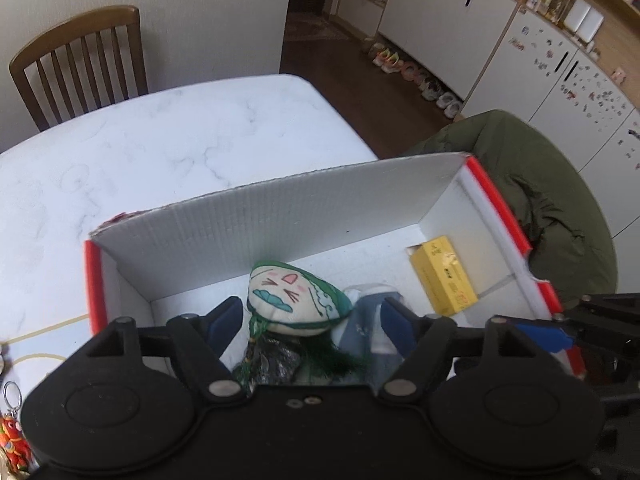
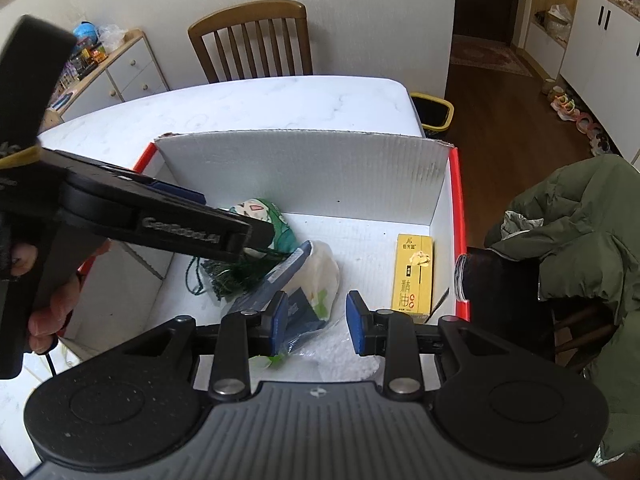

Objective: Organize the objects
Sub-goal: 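Open both tools to release the yellow box and green plush in the box, then withdraw both tools from the shoebox back to the table items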

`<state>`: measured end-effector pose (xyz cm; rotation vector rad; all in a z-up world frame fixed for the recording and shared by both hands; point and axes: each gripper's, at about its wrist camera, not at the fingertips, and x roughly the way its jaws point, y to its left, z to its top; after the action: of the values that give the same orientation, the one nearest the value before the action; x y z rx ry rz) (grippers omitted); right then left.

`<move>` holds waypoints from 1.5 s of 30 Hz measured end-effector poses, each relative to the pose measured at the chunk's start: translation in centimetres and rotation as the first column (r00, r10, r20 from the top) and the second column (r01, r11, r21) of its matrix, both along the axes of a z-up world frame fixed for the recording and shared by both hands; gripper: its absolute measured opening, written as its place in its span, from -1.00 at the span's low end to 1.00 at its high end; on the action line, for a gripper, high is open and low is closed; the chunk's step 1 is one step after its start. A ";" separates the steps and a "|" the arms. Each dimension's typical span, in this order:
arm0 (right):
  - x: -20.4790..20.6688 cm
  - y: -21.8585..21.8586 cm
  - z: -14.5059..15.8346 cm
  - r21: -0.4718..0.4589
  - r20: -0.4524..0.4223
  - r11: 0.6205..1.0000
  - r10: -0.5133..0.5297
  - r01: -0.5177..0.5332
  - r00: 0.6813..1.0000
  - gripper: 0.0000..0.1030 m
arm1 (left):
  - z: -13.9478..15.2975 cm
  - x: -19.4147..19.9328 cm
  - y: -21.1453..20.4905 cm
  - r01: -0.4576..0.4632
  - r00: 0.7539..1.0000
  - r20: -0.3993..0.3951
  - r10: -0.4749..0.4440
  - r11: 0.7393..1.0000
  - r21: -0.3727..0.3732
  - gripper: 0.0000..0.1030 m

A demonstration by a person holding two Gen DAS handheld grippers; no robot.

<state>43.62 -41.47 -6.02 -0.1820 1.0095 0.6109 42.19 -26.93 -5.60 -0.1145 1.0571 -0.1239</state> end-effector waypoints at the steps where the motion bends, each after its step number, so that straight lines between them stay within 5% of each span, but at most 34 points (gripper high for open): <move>1: -0.2 -0.1 0.2 0.003 0.004 1.000 0.001 -0.001 1.000 -0.40 | 0.3 -0.5 0.1 0.003 1.000 0.008 -0.003 1.000 -0.007 0.50; 5: -1.4 -0.4 1.1 0.024 0.041 1.000 0.002 -0.003 0.999 -0.08 | 1.7 -2.3 0.4 0.011 0.999 0.046 -0.009 1.000 -0.023 0.54; 21: -6.4 -0.4 4.4 0.118 0.117 0.993 -0.011 -0.003 0.993 -0.05 | 6.9 -10.8 3.3 0.005 0.980 0.197 0.007 0.998 -0.062 0.74; 24: -7.6 0.1 4.9 0.141 0.126 0.990 -0.008 -0.010 0.992 0.14 | 7.4 -12.5 4.5 -0.006 0.977 0.214 0.015 0.999 -0.043 0.80; 33: -11.4 3.3 5.7 0.154 0.152 0.988 0.010 -0.033 0.988 0.30 | 8.0 -17.1 10.1 -0.073 0.966 0.247 0.077 0.997 -0.026 0.99; 45: -16.5 10.4 4.8 0.201 0.103 0.975 0.076 -0.096 0.992 0.52 | 7.2 -21.5 19.0 -0.174 0.958 0.225 0.176 0.984 -0.028 0.99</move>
<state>27.12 -31.03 -1.21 -0.0717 0.8440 0.7742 20.72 -7.89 1.57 -0.1962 0.8146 0.0192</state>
